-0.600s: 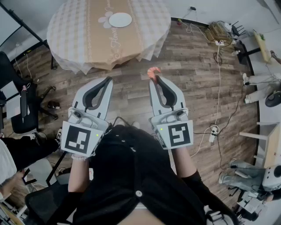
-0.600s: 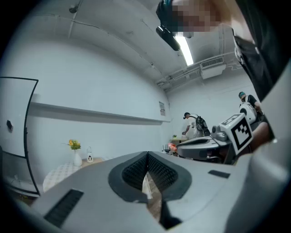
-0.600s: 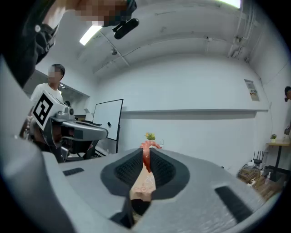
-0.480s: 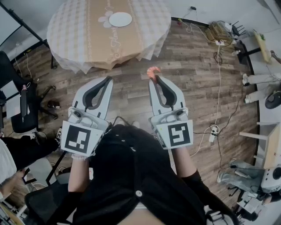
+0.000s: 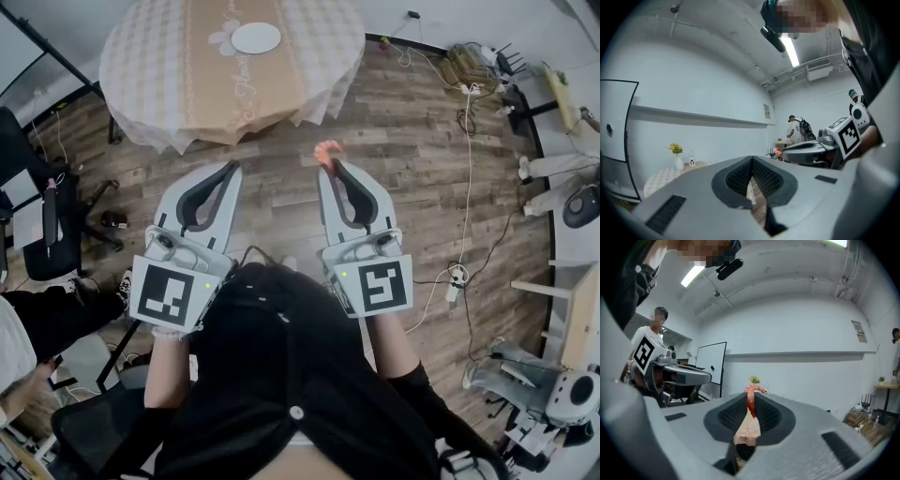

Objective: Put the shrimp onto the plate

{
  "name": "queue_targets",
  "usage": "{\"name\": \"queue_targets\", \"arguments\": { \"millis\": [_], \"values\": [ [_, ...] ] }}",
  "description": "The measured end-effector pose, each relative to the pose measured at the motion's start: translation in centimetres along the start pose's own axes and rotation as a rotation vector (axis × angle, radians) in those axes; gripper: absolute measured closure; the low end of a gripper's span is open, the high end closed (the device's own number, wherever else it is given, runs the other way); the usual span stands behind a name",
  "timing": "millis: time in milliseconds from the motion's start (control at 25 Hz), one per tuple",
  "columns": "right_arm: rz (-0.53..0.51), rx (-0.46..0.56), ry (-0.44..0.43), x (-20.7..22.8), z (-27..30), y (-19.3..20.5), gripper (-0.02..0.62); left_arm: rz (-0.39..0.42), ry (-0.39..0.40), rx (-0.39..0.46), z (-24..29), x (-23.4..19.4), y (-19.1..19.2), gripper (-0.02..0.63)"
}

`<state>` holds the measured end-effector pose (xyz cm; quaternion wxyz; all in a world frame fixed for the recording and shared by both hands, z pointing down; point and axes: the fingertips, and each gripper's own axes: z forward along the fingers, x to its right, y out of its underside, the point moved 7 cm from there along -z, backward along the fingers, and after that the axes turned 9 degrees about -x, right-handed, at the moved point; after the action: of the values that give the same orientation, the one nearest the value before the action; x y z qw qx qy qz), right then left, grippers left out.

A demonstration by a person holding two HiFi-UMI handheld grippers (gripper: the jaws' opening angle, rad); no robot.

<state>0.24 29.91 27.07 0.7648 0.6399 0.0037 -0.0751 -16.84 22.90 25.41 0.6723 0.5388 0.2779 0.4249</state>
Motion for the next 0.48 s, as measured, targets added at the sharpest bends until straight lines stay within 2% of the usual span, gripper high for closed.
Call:
{"name": "queue_targets", "arguments": {
  "millis": [480],
  "values": [
    [0.012, 0.01, -0.004, 1.8, -1.4, 0.1, 0.557, 0.0, -0.026, 0.003, 0.3, 1.9, -0.7, 0.603]
  ]
}}
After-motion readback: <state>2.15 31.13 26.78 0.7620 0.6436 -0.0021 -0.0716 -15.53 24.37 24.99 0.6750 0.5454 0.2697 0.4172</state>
